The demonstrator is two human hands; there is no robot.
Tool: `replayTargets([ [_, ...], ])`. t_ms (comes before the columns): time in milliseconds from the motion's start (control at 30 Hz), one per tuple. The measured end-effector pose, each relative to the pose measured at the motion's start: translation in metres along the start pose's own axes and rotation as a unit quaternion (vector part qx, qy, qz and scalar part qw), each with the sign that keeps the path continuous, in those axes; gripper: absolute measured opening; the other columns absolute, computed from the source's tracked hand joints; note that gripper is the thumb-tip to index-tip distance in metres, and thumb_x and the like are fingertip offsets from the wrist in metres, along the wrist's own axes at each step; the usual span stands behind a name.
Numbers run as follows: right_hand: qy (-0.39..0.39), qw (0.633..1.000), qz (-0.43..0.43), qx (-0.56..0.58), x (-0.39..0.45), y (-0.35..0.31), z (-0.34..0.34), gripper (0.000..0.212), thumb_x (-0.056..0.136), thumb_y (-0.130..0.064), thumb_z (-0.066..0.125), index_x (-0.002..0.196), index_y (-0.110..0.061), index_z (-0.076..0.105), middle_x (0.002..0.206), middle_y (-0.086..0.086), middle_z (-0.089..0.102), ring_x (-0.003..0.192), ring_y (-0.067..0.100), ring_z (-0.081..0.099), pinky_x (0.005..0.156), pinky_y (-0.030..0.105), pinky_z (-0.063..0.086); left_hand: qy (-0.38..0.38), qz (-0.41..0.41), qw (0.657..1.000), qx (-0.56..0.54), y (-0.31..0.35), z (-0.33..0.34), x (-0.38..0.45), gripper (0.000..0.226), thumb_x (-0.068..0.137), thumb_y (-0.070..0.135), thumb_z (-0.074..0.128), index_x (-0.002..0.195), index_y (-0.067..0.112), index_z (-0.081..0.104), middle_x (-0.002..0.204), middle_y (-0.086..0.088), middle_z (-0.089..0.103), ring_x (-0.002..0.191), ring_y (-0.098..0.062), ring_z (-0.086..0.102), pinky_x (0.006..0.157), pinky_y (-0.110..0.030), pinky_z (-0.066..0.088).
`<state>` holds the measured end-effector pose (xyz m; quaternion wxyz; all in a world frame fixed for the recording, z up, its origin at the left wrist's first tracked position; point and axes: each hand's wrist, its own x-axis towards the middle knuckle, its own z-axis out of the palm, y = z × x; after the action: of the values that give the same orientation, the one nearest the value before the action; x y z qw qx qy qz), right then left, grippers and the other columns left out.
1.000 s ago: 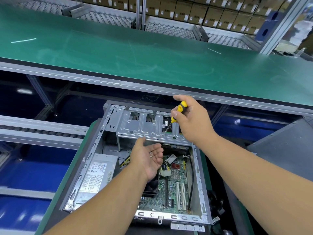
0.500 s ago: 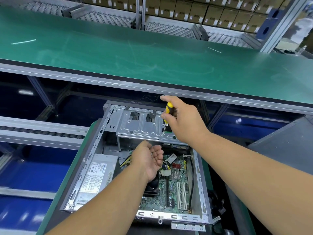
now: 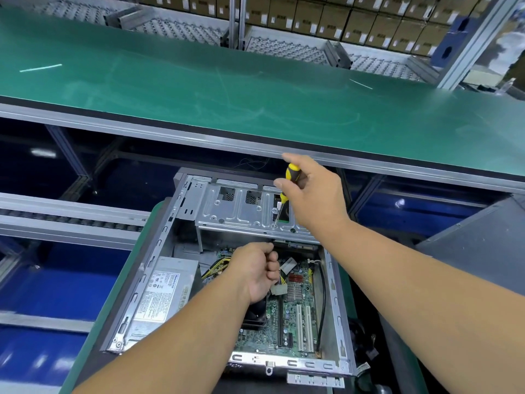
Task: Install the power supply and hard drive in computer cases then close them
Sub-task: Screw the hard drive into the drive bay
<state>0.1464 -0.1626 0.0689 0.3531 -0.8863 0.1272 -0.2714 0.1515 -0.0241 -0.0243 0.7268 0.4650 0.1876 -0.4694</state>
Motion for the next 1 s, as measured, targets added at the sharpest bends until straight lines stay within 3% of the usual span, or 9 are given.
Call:
replayTargets([
  [167,-0.03,0.998,-0.054,-0.003,0.001,0.005,-0.001,0.05,0.1,-0.03,0.065,0.148,-0.04,0.053,0.105,-0.01,0.063,0.093,0.007,0.058,0.082,0.012,0.047,-0.007,-0.009,1.0,-0.016,0.0,-0.002,0.002,0.014,0.1,0.008,0.044,0.087,0.013,0.043,0.058,0.0,0.045,0.046,-0.011,0.031,0.041,-0.023,0.024],
  [233,-0.073,0.994,-0.03,0.077,0.002,0.002,-0.002,0.052,0.1,-0.017,0.065,0.146,-0.039,0.054,0.11,-0.011,0.067,0.096,0.006,0.065,0.087,0.016,0.053,-0.007,-0.008,1.0,-0.019,-0.001,-0.002,0.002,0.013,0.099,0.007,0.043,0.087,0.013,0.043,0.058,-0.001,0.045,0.045,-0.011,0.032,0.04,-0.023,0.024],
  [333,0.002,0.999,-0.009,-0.035,0.009,-0.001,-0.001,0.043,0.092,-0.034,0.076,0.132,-0.041,0.066,0.098,-0.013,0.065,0.083,0.006,0.061,0.08,0.02,0.05,-0.001,-0.004,1.0,-0.019,0.0,-0.002,0.002,0.012,0.097,0.005,0.041,0.089,0.014,0.043,0.058,-0.001,0.045,0.045,-0.012,0.032,0.04,-0.023,0.024],
  [467,-0.018,0.998,-0.042,-0.037,0.005,0.0,-0.003,0.044,0.099,-0.037,0.065,0.142,-0.038,0.059,0.1,-0.012,0.06,0.093,0.0,0.057,0.08,0.008,0.042,0.019,0.005,1.0,-0.015,0.0,-0.004,0.0,0.015,0.098,0.004,0.039,0.101,0.01,0.052,0.06,-0.003,0.049,0.046,-0.013,0.036,0.041,-0.024,0.027],
  [533,-0.074,0.996,-0.031,0.044,0.003,-0.001,-0.005,0.048,0.1,-0.021,0.064,0.146,-0.036,0.056,0.11,-0.012,0.066,0.098,0.0,0.062,0.091,0.014,0.05,0.043,0.015,0.999,-0.011,-0.001,-0.005,0.001,0.026,0.098,0.0,0.036,0.111,0.005,0.058,0.061,-0.006,0.054,0.048,-0.014,0.04,0.043,-0.024,0.03],
  [633,-0.019,0.998,-0.024,-0.059,0.008,-0.003,-0.005,0.044,0.094,-0.031,0.074,0.137,-0.039,0.064,0.092,-0.015,0.061,0.084,0.011,0.06,0.084,0.029,0.054,0.074,0.036,0.997,-0.004,-0.003,-0.004,0.001,0.035,0.099,-0.006,0.029,0.112,0.002,0.061,0.071,-0.011,0.062,0.052,-0.014,0.048,0.045,-0.023,0.037],
  [800,-0.061,0.998,-0.028,-0.022,0.005,-0.003,-0.006,0.052,0.101,-0.03,0.064,0.151,-0.038,0.049,0.107,-0.013,0.058,0.097,0.006,0.058,0.086,0.013,0.047,0.09,0.066,0.993,0.034,-0.005,-0.003,-0.005,0.032,0.101,-0.011,0.029,0.111,-0.001,0.058,0.094,-0.022,0.068,0.061,-0.018,0.06,0.047,-0.023,0.047],
  [867,-0.084,0.996,-0.001,0.038,0.005,-0.004,-0.008,0.054,0.1,-0.019,0.066,0.148,-0.039,0.052,0.111,-0.013,0.065,0.099,0.006,0.065,0.091,0.021,0.056,0.084,0.072,0.993,0.036,-0.006,-0.005,-0.006,0.026,0.103,-0.009,0.034,0.111,-0.002,0.058,0.091,-0.022,0.069,0.06,-0.018,0.063,0.047,-0.023,0.049],
  [1000,0.0,0.995,-0.013,-0.097,0.007,-0.006,-0.008,0.046,0.091,-0.038,0.076,0.135,-0.038,0.064,0.095,-0.012,0.058,0.083,0.009,0.058,0.082,0.031,0.054,0.057,0.093,0.994,0.002,-0.006,-0.002,-0.009,0.011,0.105,0.002,0.052,0.109,-0.003,0.06,0.079,-0.016,0.07,0.054,-0.014,0.066,0.046,-0.019,0.049],
])
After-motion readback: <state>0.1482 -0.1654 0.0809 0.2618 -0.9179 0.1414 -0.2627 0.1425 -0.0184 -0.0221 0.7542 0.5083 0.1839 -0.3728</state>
